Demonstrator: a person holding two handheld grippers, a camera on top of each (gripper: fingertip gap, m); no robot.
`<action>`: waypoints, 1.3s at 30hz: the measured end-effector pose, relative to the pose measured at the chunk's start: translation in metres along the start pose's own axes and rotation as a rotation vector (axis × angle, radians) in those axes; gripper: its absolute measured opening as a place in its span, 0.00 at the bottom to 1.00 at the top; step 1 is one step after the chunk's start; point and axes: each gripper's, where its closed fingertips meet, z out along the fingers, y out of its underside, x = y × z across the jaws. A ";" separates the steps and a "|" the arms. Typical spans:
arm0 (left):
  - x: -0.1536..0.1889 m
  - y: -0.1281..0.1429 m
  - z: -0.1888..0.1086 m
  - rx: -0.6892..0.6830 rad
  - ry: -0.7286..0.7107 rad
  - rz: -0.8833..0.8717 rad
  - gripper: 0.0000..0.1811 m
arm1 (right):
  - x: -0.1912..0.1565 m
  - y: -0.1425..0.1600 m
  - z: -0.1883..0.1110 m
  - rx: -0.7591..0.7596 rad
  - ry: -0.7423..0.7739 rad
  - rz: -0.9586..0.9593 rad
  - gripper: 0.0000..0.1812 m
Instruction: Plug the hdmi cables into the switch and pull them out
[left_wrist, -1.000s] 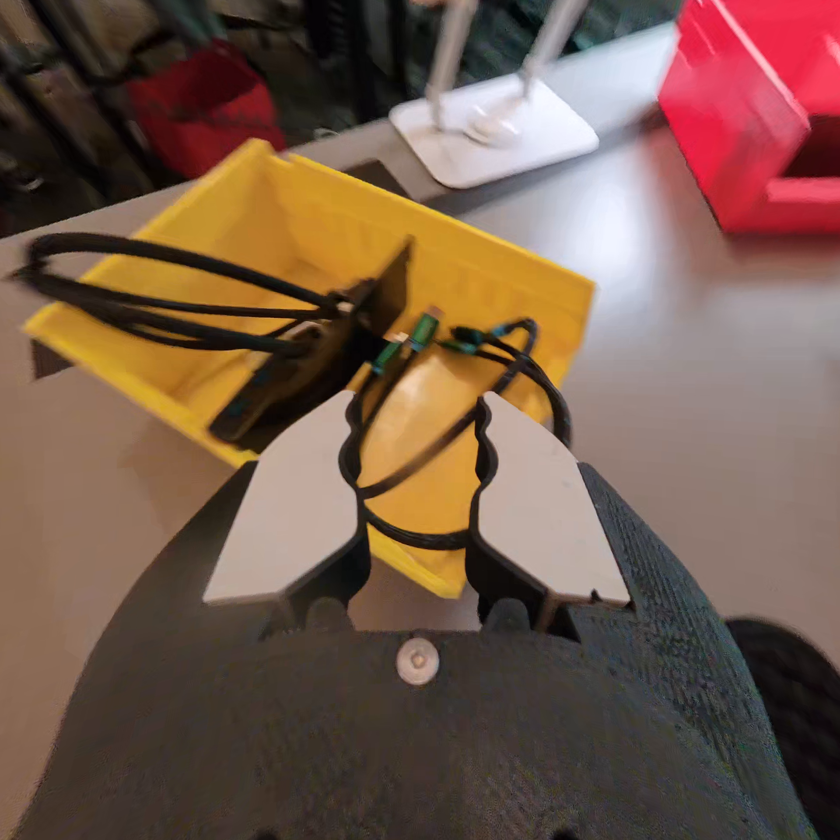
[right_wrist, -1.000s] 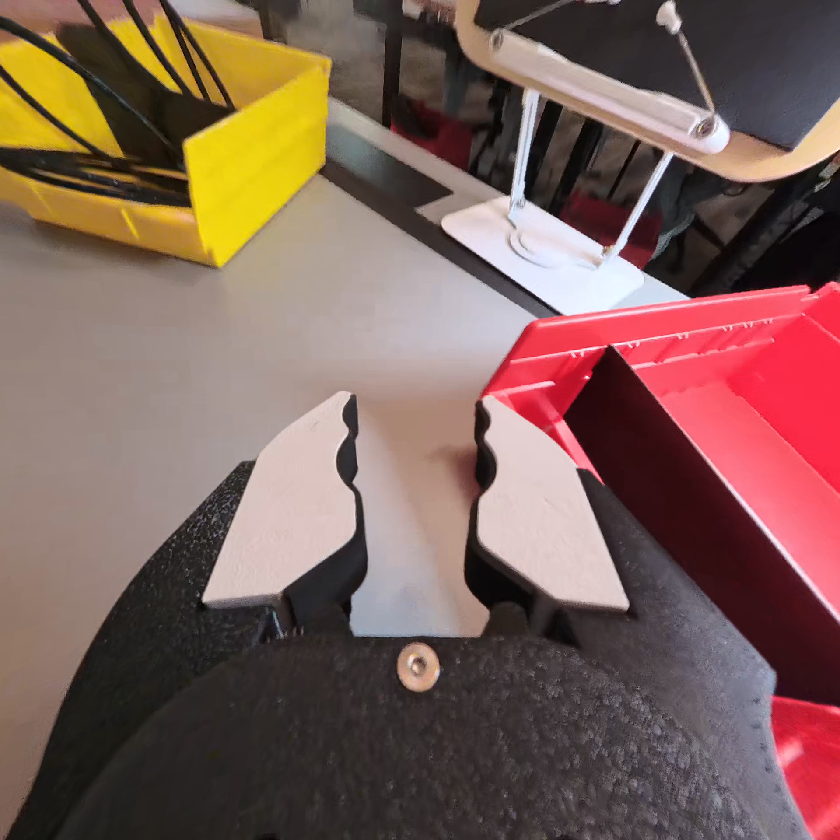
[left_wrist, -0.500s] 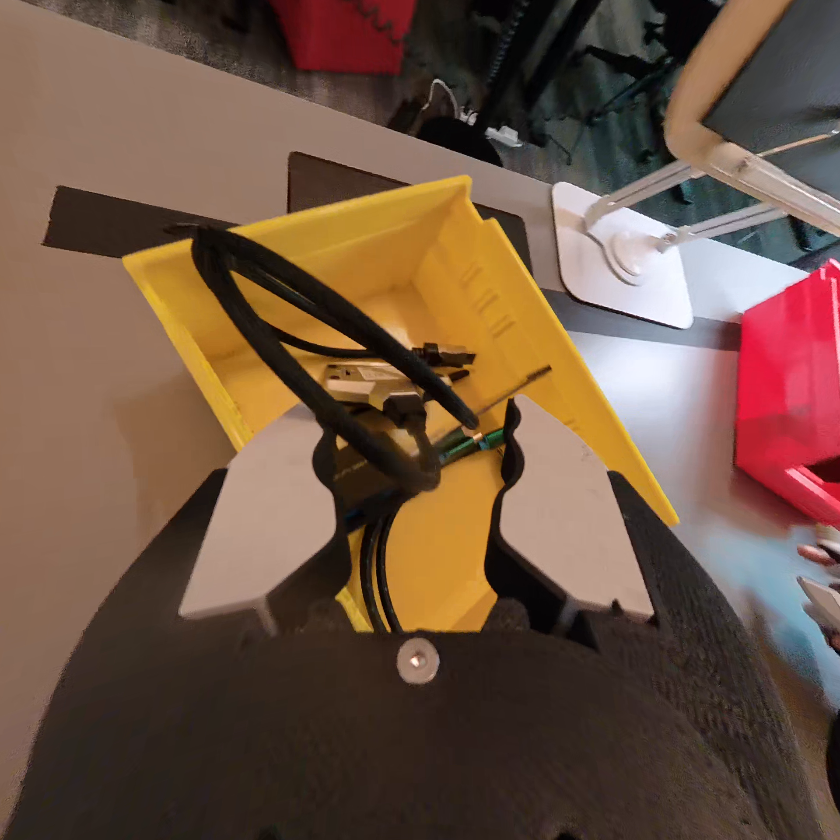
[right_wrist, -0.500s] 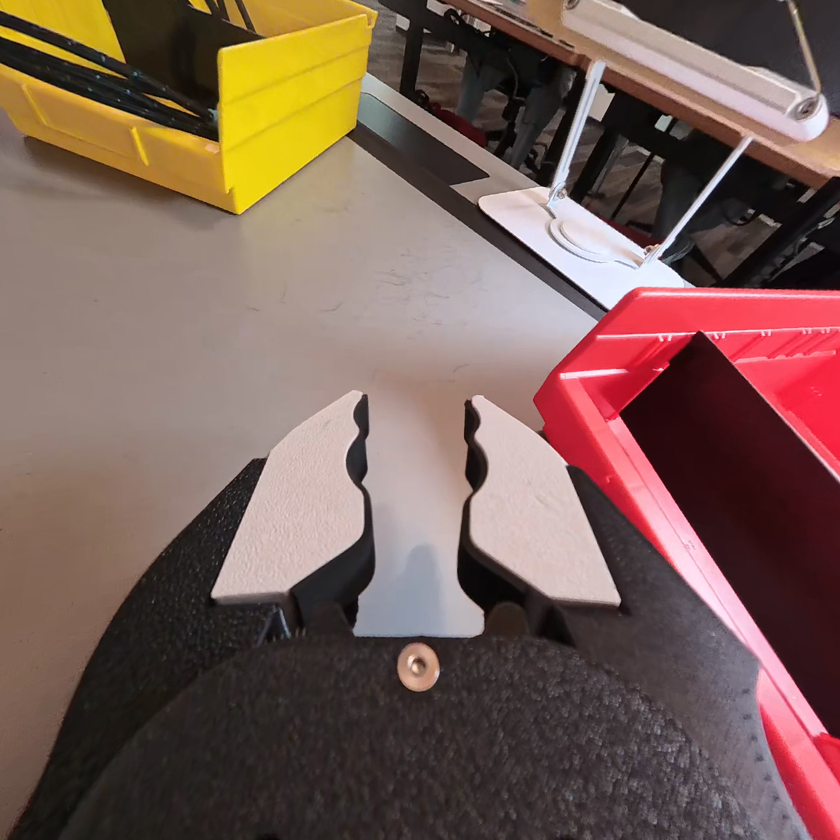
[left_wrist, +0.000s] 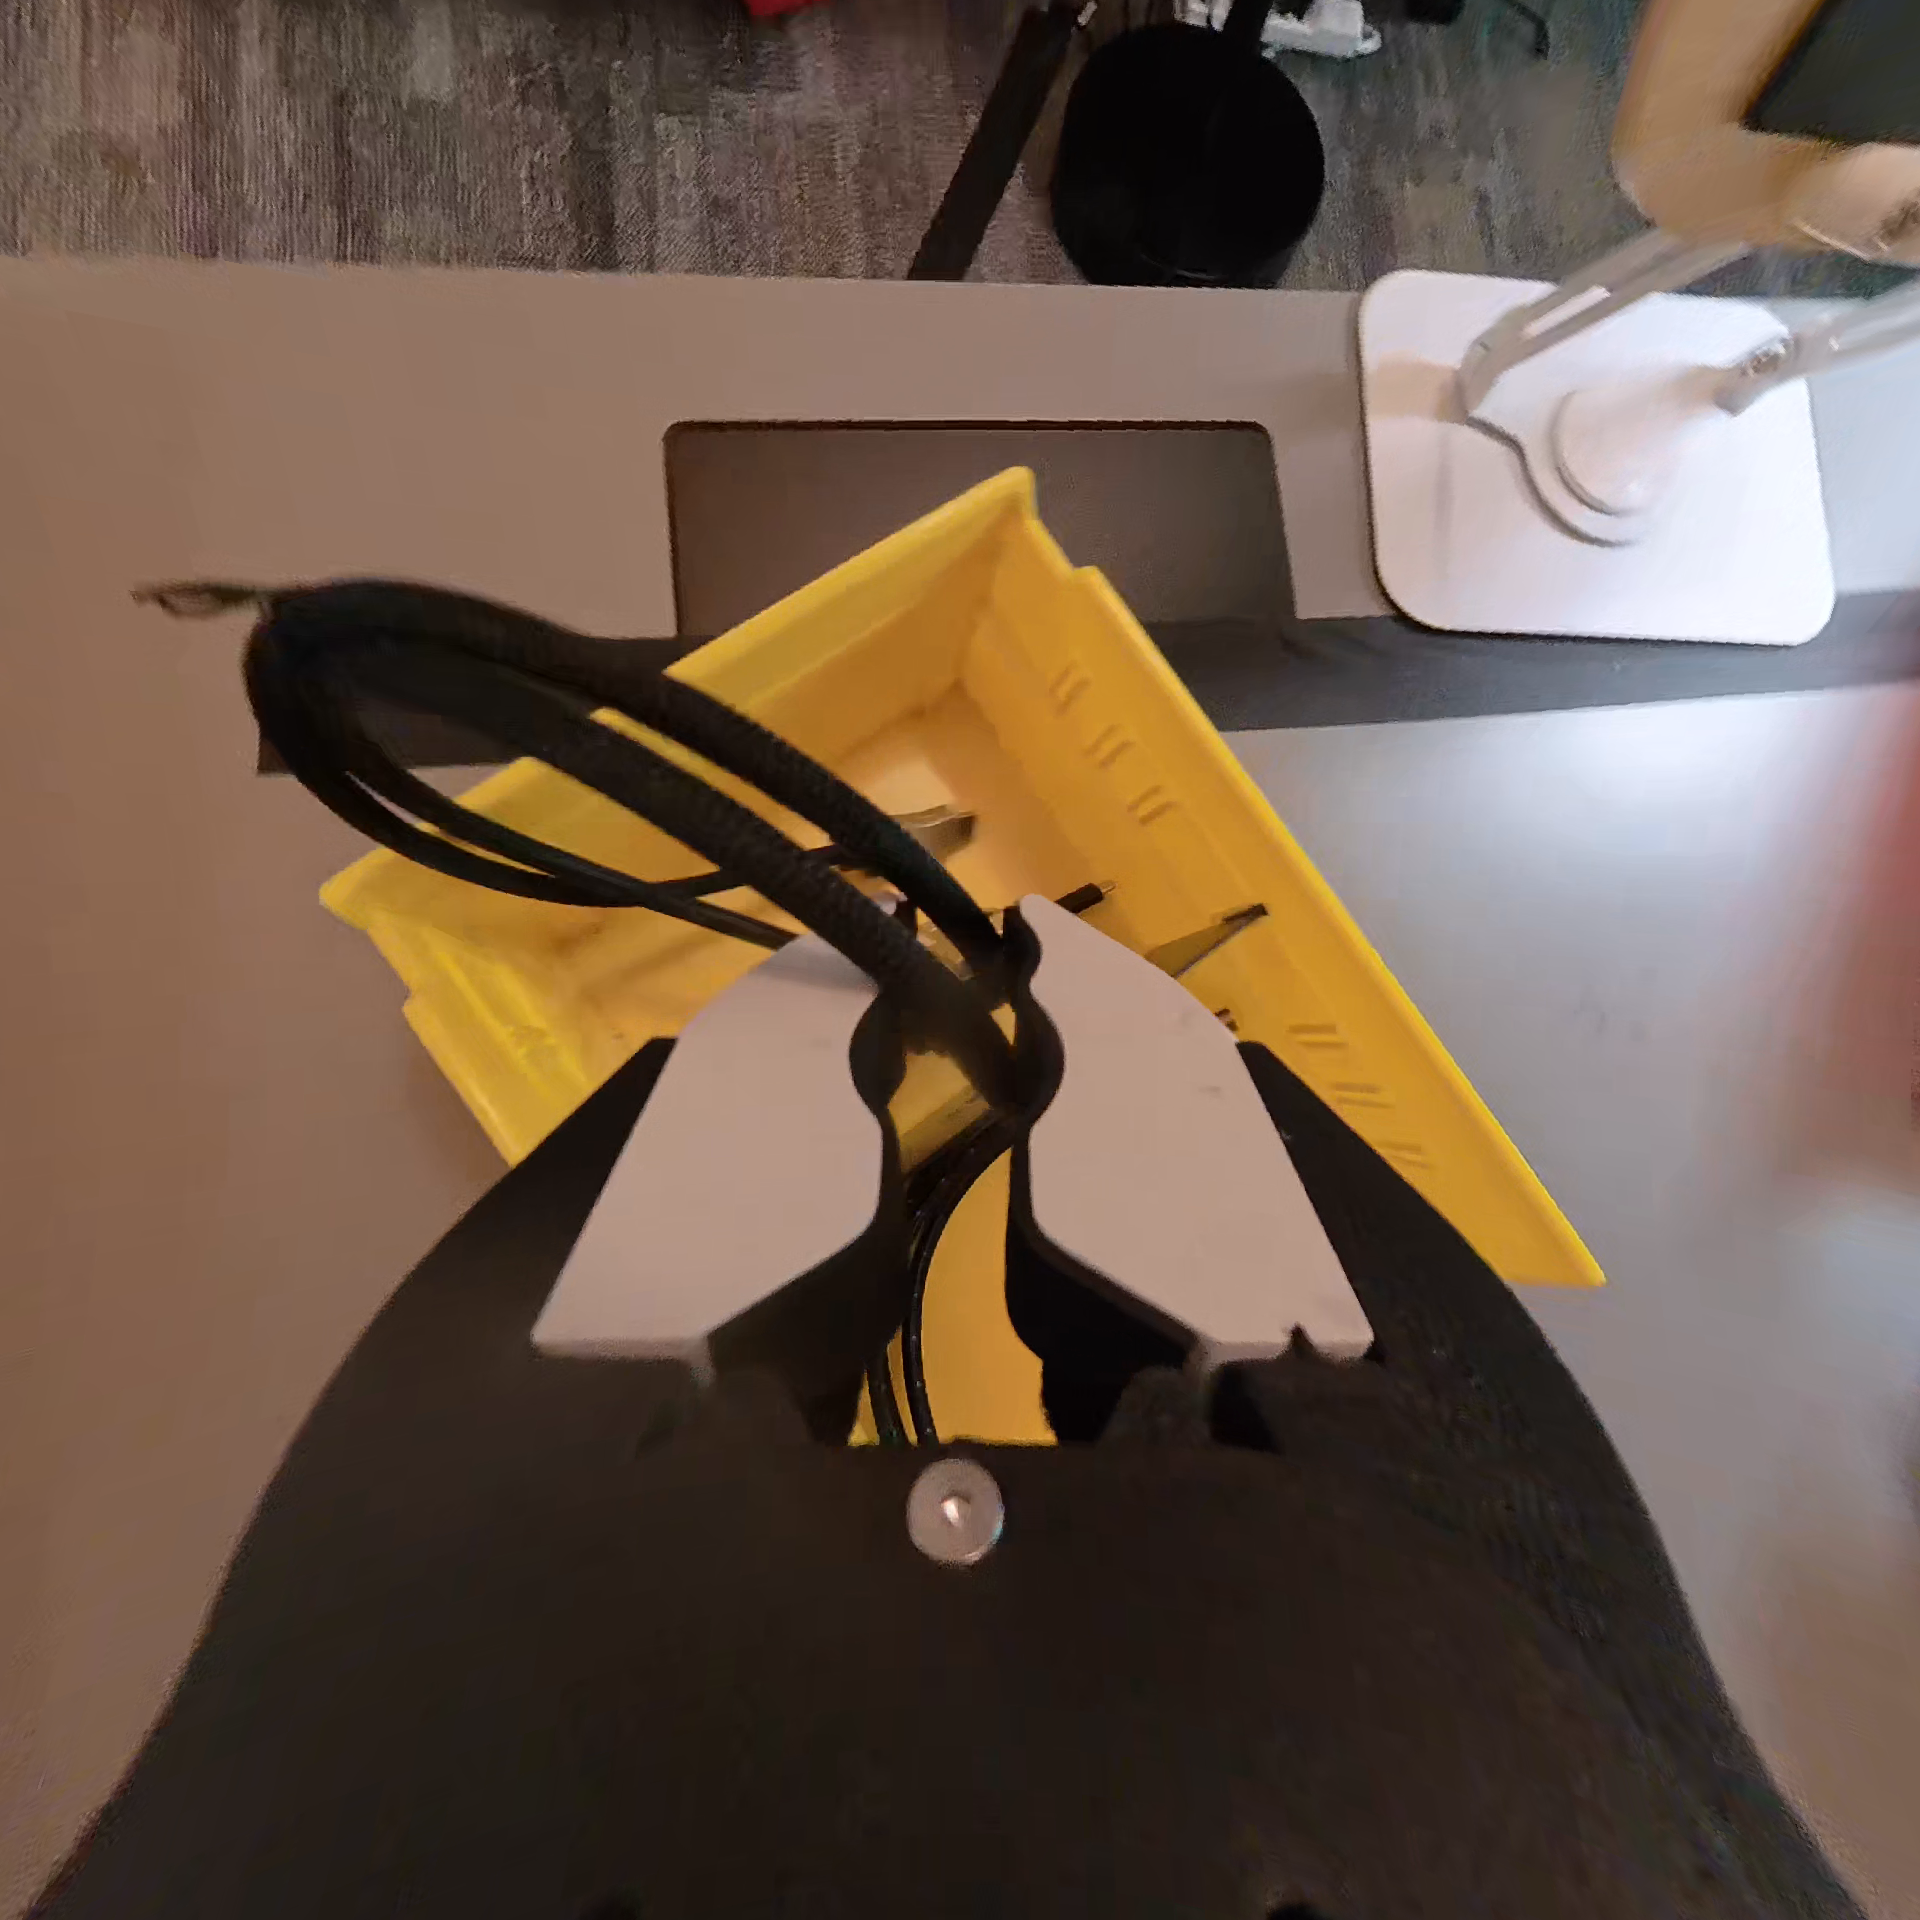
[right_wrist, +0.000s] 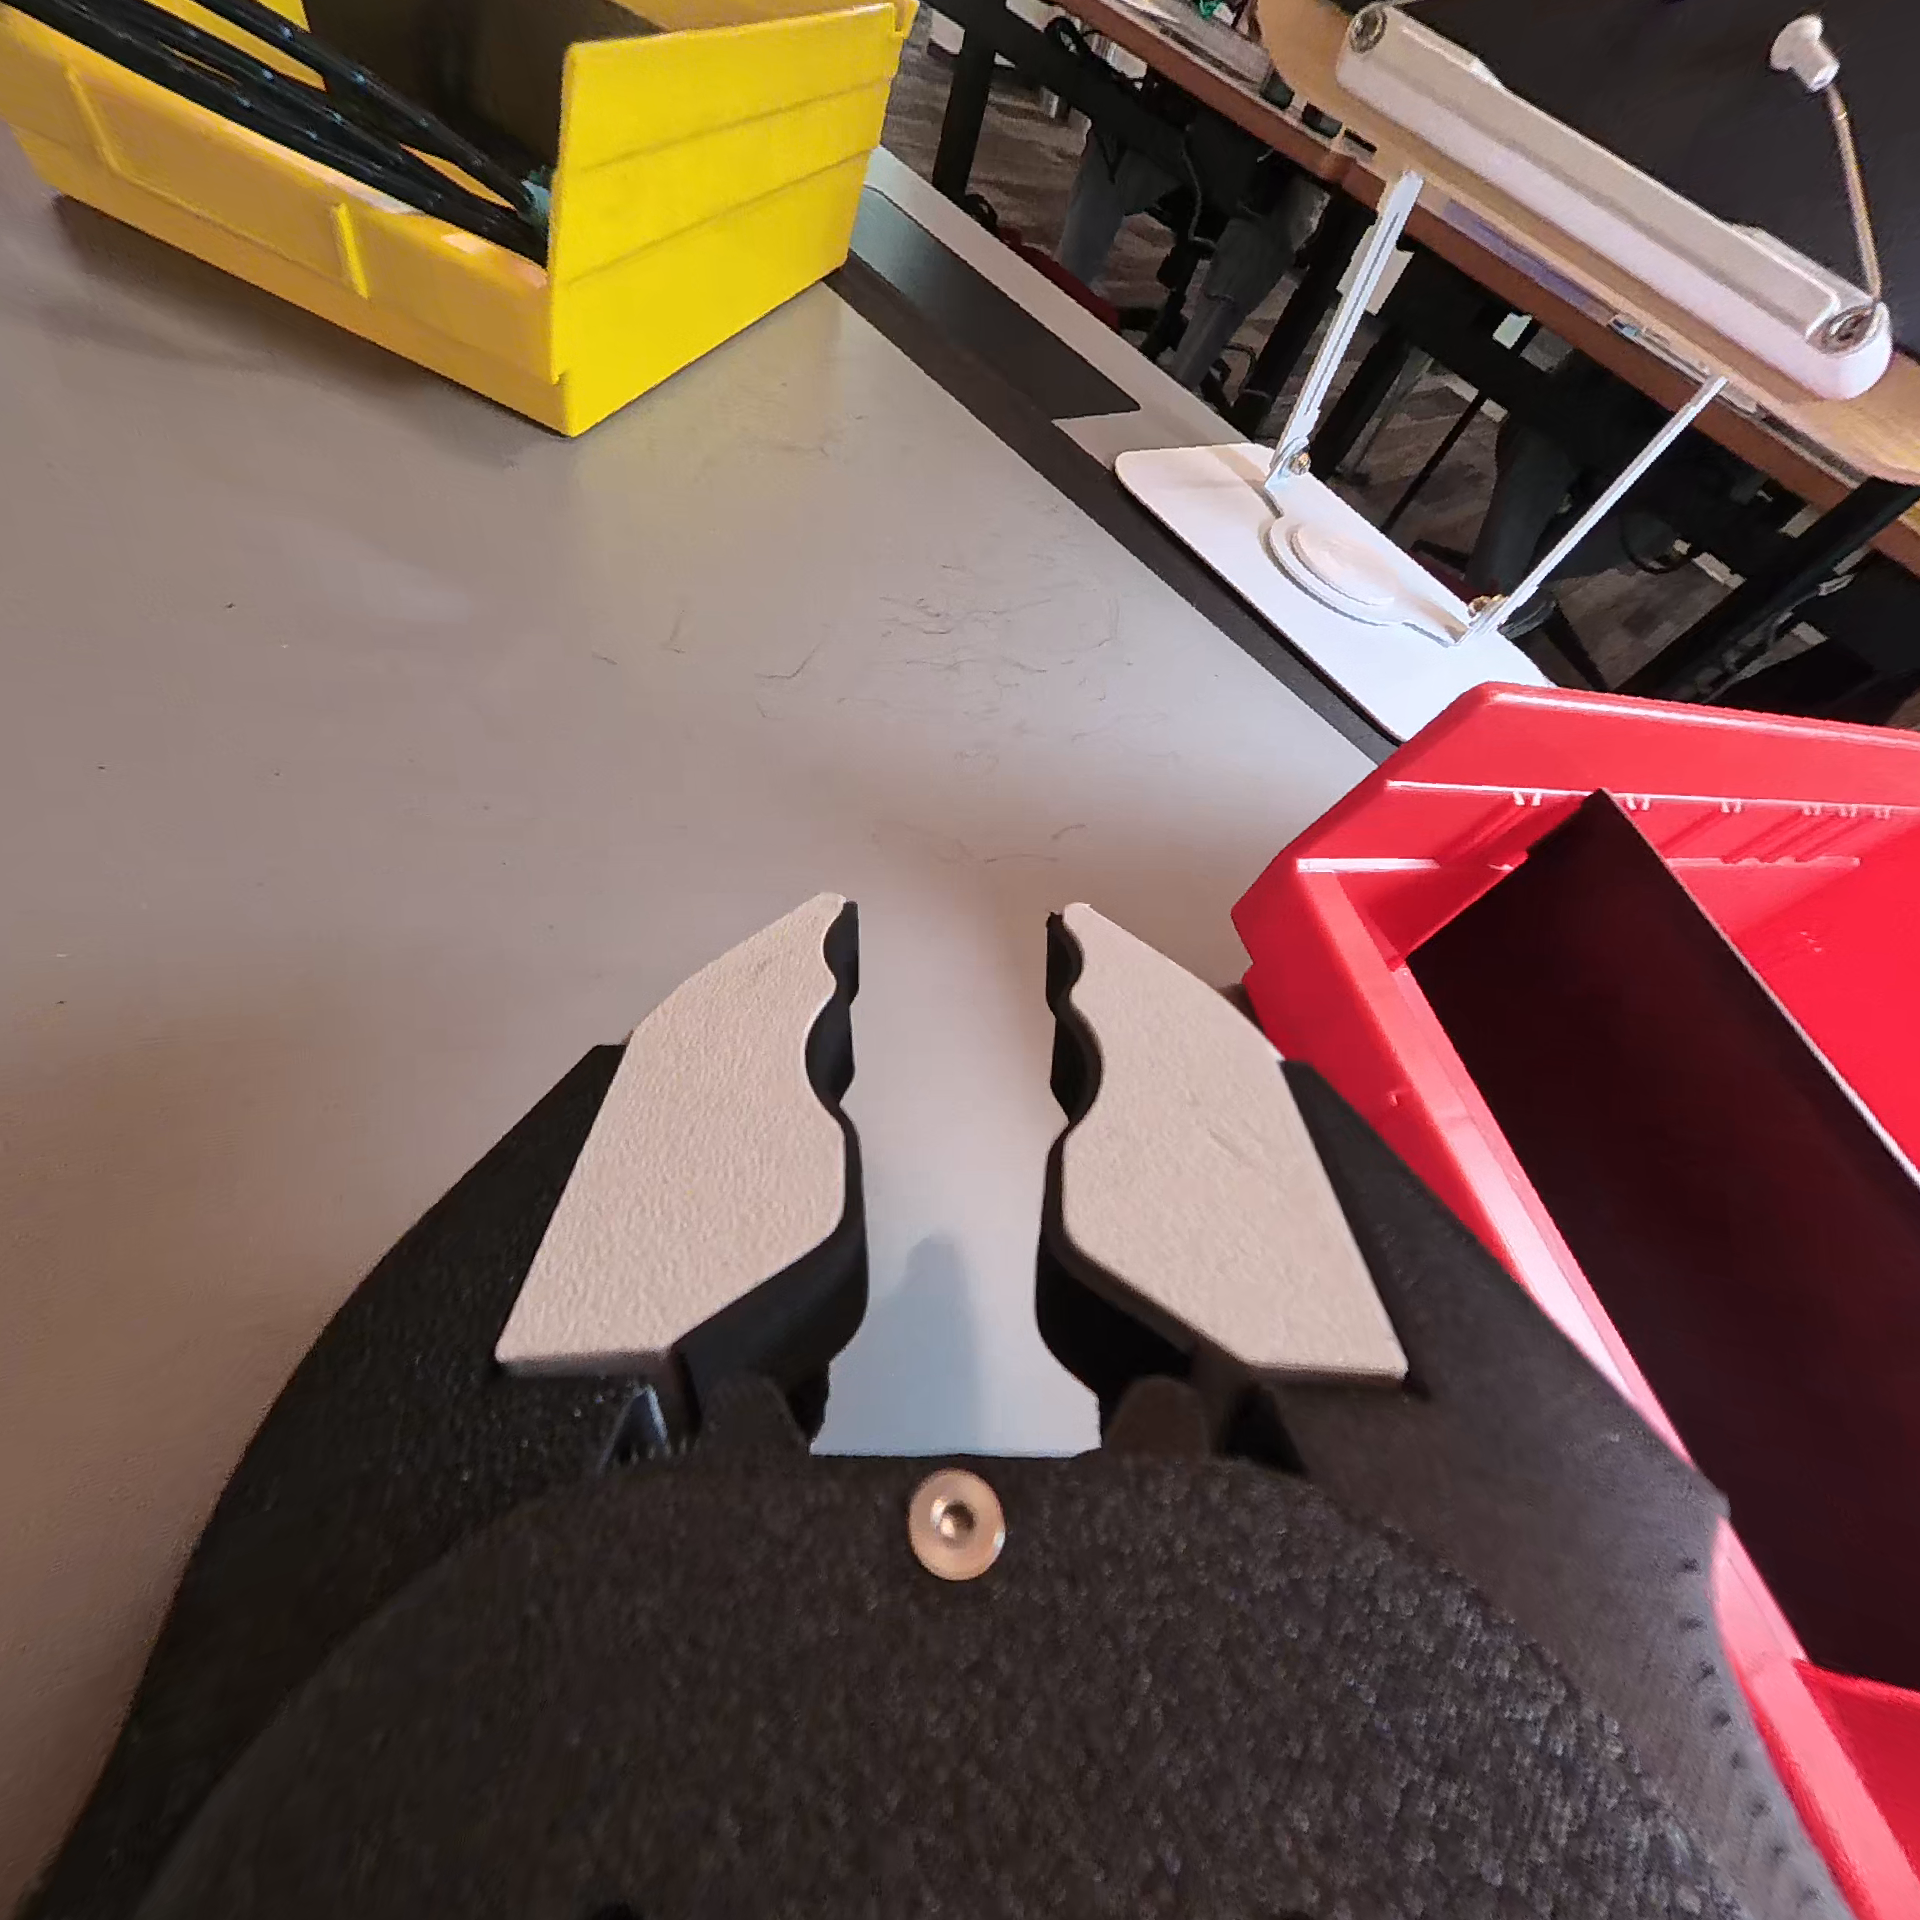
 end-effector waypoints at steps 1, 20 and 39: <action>0.009 -0.003 -0.003 -0.002 0.003 0.048 0.07 | 0.001 -0.001 -0.001 0.005 0.002 -0.001 0.19; 0.173 -0.037 -0.131 0.235 0.084 0.690 0.04 | -0.002 -0.010 -0.002 0.061 -0.003 0.021 0.19; 0.369 0.069 -0.120 0.340 0.621 0.734 0.05 | -0.046 -0.096 0.052 -0.092 -0.128 0.016 0.12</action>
